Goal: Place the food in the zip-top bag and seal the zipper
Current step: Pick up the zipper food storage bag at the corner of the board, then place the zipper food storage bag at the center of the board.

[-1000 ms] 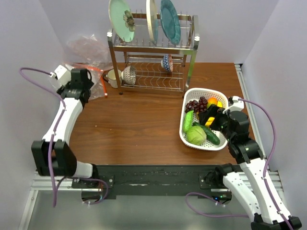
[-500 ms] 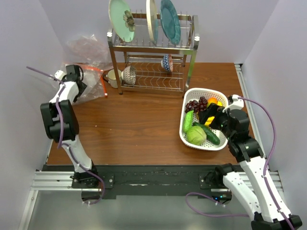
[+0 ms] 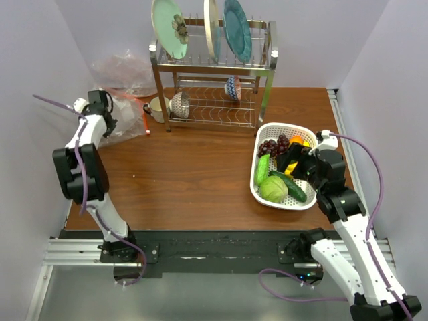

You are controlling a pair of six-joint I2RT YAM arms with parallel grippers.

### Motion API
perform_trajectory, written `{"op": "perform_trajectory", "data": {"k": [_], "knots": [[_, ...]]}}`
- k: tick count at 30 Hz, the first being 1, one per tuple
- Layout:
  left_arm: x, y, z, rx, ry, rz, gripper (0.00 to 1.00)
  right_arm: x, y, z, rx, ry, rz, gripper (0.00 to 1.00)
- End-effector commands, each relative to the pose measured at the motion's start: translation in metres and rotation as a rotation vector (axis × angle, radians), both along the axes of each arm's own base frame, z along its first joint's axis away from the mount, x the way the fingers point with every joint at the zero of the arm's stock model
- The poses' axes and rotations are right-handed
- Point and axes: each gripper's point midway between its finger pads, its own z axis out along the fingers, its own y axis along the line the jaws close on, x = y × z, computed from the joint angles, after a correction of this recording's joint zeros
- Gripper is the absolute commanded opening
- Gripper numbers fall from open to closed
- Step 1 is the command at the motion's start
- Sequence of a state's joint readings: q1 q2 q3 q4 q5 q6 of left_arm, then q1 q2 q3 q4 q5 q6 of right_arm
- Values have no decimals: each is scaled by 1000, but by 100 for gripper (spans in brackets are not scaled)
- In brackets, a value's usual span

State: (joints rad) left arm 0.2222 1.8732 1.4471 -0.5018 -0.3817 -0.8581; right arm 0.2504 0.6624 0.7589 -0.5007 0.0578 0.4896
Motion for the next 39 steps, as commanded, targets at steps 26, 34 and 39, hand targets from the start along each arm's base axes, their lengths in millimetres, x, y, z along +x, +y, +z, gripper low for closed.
{"op": "perform_trajectory", "data": {"k": [26,34,39], "knots": [[-154,-119,166,-98,-449,-499,0,13,28,-8,75,38,107,97],[-160,-180,231,-233,-655,-727,0,11,31,-8,87,51,120,97],[-156,-235,267,-339,-750,-903,0,10,32,-9,100,56,115,97]]}}
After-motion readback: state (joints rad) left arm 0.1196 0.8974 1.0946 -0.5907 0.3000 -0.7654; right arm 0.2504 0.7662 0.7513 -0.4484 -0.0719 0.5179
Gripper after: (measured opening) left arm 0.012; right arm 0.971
